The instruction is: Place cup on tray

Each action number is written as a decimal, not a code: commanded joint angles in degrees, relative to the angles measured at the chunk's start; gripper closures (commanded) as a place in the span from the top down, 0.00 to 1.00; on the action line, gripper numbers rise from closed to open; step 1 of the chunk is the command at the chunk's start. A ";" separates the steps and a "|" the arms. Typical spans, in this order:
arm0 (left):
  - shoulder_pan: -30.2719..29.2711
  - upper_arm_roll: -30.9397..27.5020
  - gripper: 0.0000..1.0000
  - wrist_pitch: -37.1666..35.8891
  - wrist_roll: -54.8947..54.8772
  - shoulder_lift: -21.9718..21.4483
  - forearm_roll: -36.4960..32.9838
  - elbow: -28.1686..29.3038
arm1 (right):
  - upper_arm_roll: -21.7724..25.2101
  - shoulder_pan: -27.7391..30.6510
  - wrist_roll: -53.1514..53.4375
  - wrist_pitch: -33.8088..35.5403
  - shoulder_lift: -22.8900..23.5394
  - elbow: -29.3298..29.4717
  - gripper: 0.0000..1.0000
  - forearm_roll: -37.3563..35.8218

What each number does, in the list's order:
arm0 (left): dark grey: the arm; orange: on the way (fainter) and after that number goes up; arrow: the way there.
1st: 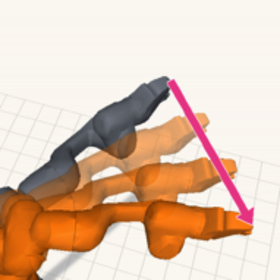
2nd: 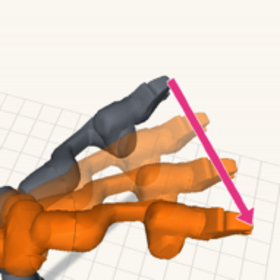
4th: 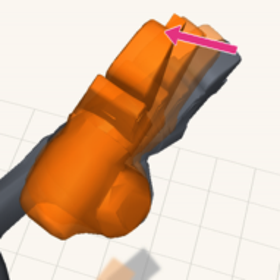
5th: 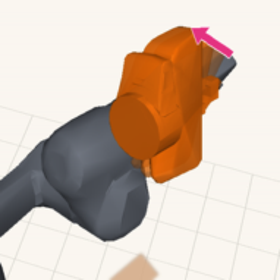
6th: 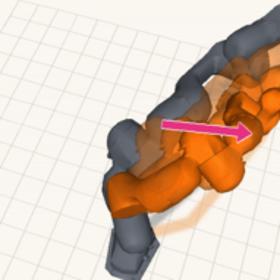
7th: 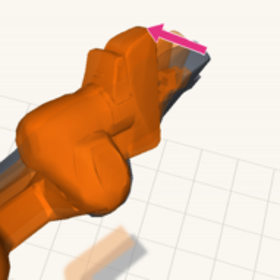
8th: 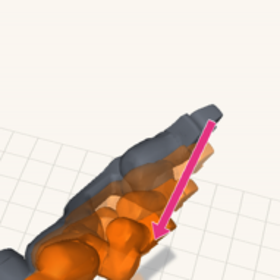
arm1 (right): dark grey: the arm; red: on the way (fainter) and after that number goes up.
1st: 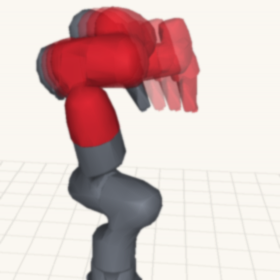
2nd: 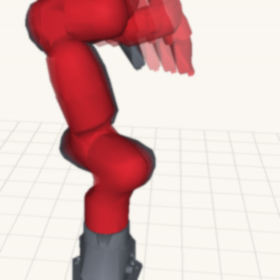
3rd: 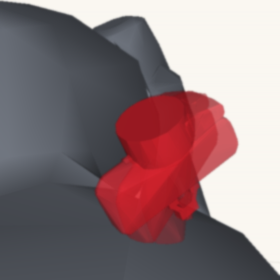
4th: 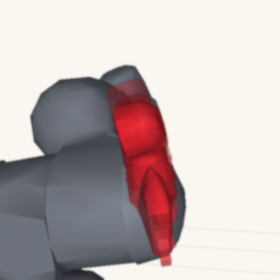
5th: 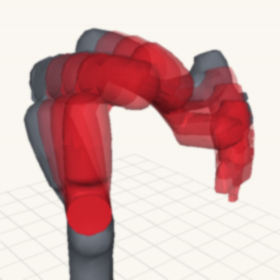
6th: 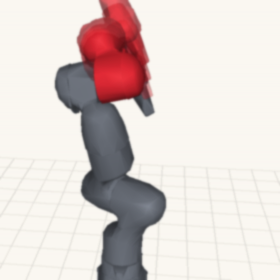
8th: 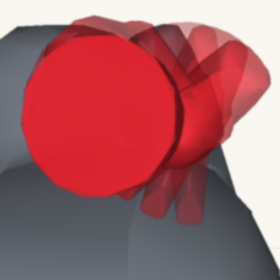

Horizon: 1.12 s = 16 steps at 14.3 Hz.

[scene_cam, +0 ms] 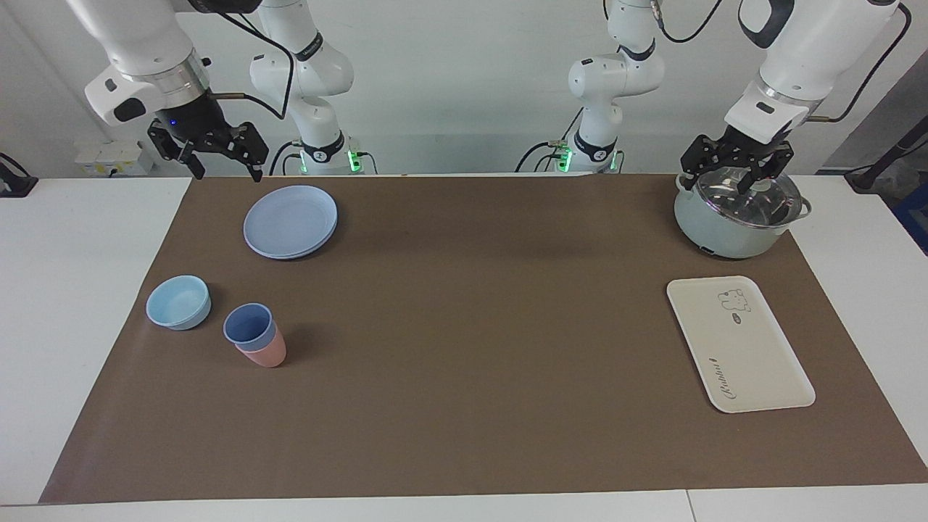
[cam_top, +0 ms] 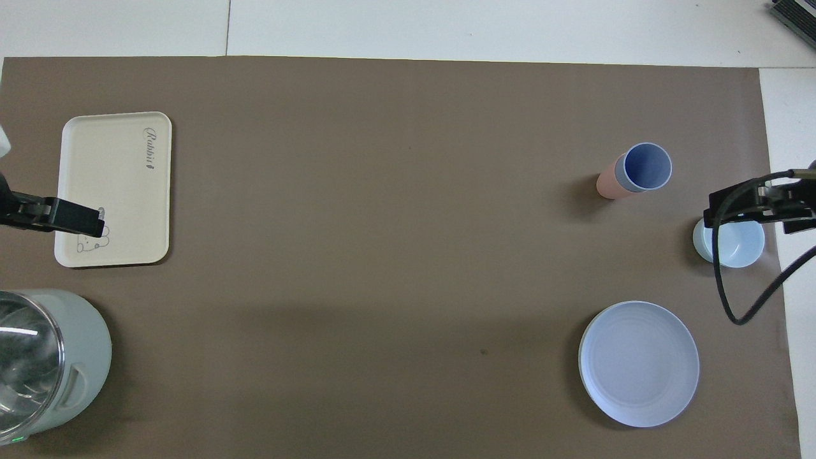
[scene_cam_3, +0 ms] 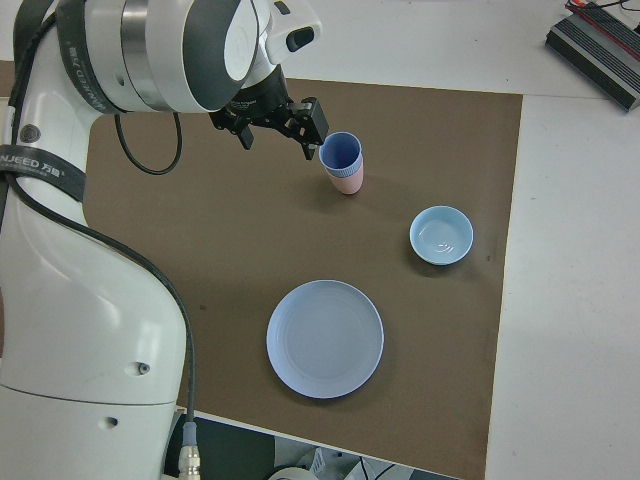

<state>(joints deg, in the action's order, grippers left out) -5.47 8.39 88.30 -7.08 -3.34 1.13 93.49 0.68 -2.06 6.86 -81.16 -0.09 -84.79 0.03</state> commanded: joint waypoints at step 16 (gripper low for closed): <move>-0.94 0.58 1.00 -0.32 -0.48 -1.32 0.45 1.00 | -0.16 7.67 10.52 -7.16 3.68 -0.02 0.89 2.68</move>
<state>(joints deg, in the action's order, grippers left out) -5.47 8.39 88.30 -7.08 -3.34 1.13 93.49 0.85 2.49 13.24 -86.48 0.94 -84.97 0.57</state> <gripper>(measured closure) 0.000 0.106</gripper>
